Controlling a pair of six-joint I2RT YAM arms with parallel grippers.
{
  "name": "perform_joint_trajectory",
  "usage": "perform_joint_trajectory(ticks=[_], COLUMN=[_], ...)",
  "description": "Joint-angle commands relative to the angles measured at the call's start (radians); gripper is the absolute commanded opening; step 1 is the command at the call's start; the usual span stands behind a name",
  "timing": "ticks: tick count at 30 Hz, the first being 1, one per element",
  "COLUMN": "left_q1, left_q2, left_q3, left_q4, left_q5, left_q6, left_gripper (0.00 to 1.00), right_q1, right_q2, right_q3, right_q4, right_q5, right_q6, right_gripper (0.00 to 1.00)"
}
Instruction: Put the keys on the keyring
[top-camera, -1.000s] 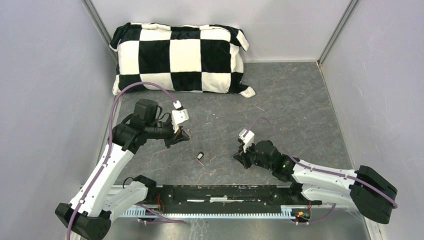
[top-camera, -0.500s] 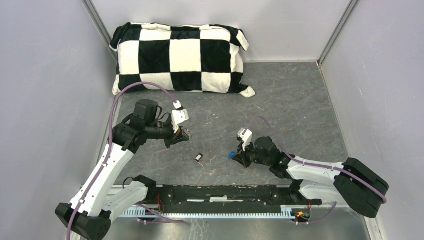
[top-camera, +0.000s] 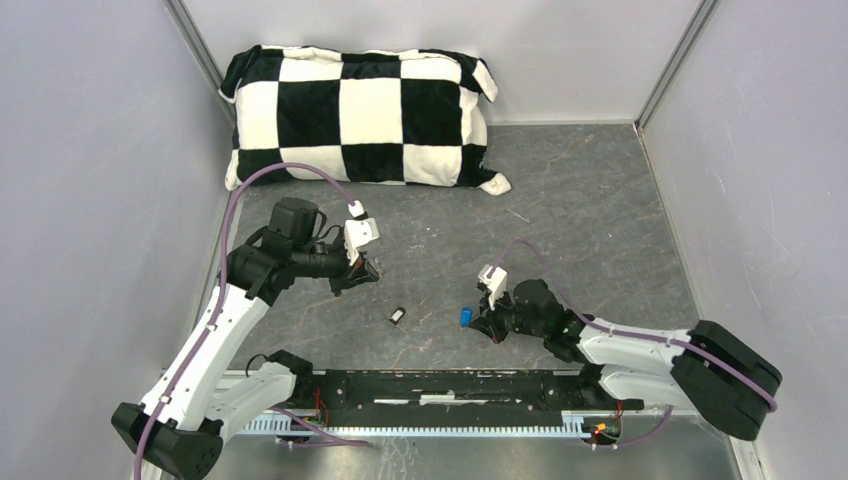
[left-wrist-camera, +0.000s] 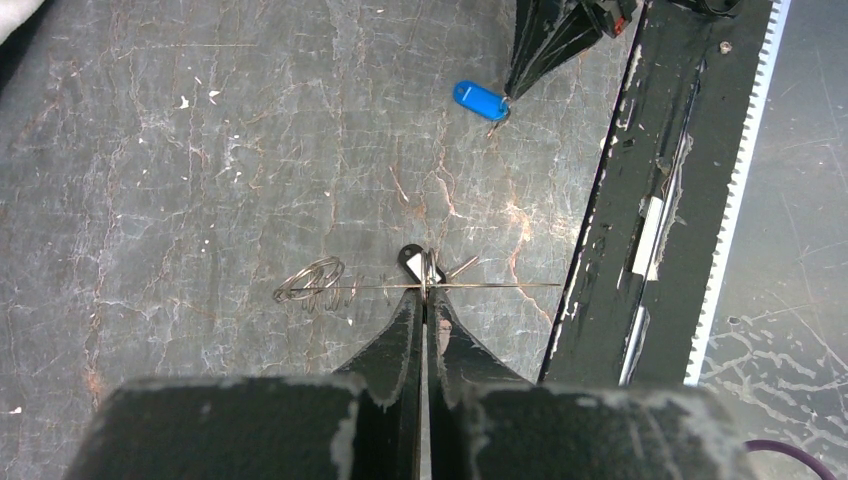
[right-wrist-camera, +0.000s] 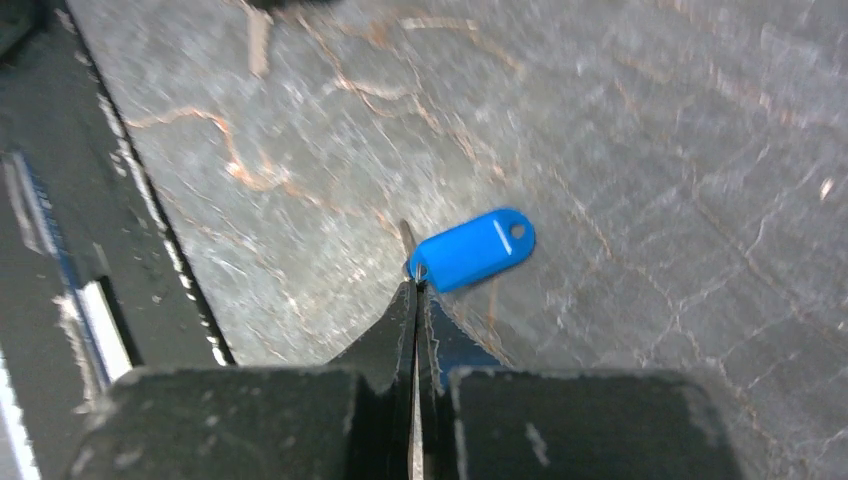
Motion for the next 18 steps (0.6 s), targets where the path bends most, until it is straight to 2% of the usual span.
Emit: perform_joint_trajectory(ticks=[1,5,9,16,18], left_q1=[0.000,0.000,-0.001,-0.003,-0.008], left_q2=[-0.007,-0.046,-0.089,-0.072,-0.067], left_q3=[0.015,-0.030,-0.085,-0.089,-0.087], left_q4=[0.024,0.103,0.174,0.199,0.207], left_q5=[0.039,0.038,0.025,0.015,0.017], left_q6=[-0.023,-0.119,-0.177,-0.191,-0.197], left_gripper=[0.02,0.02,0.02,0.02,0.02], right_q1=[-0.003,0.003,0.035,0.114,0.136], right_q2=[-0.126,-0.175,-0.176,-0.002,0.033], right_q3=[0.055,0.217,0.381,0.678,0.725], right_q4=[0.001,-0.152,-0.268,-0.441,-0.446], right_q5=[-0.079,-0.177,-0.183,-0.110,-0.075], right_q6=[-0.033,-0.074,-0.119,-0.144,-0.151], right_gripper=[0.00,0.00,0.00,0.00,0.00])
